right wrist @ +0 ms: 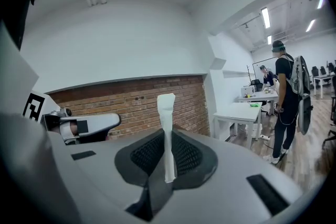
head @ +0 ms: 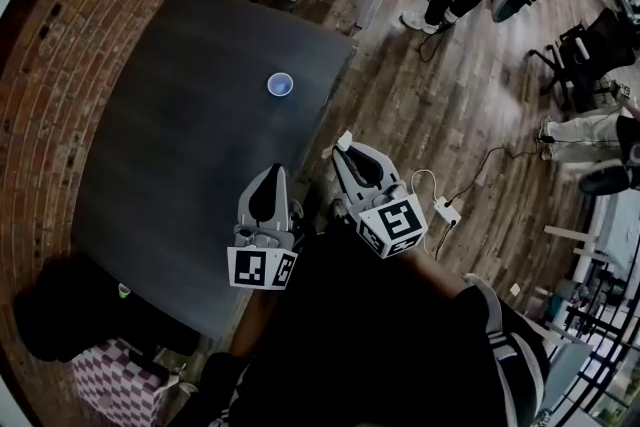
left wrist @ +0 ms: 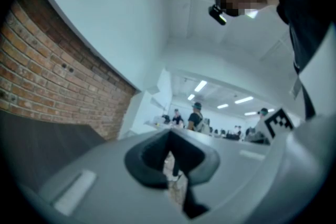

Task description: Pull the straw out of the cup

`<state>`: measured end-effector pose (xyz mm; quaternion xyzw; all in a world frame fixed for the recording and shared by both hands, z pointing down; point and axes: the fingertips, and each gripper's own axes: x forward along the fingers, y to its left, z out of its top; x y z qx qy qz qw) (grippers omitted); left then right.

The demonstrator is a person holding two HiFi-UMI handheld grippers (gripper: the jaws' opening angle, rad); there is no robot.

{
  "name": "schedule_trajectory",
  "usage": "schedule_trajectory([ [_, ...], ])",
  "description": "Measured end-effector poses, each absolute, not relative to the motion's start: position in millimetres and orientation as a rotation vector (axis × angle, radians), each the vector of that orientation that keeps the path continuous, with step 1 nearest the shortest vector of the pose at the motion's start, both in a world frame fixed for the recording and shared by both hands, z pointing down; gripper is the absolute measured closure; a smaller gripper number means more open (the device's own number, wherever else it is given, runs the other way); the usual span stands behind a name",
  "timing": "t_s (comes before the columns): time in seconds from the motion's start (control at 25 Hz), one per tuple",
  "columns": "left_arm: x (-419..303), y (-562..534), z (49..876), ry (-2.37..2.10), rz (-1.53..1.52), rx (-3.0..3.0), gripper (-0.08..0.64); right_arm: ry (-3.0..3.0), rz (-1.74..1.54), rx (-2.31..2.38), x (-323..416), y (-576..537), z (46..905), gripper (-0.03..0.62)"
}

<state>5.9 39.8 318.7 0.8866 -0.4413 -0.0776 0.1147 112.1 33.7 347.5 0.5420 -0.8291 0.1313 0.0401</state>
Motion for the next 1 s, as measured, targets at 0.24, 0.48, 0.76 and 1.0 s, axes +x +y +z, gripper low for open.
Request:
schedule_trajectory([
  [0.24,16.2,41.3,316.0,-1.306,-0.223,2.611,0.555,-2.579,0.371,1.620,115.4,35.4,344.1,0.552],
  [0.48,22.1,43.0,314.2,-1.313,-0.227,2.618,0.555,-2.596,0.377,1.604,118.4,37.6,343.1,0.552],
  [0.76,21.1,44.4,312.2,-1.324,-0.231,2.618,0.555,-2.603,0.370,1.590,117.0,40.6,341.7,0.551],
  [1.0,17.6,43.1,312.8,-1.322,-0.226,2.619,0.555,-2.604,0.359,1.583,112.0,39.0,341.6,0.552],
])
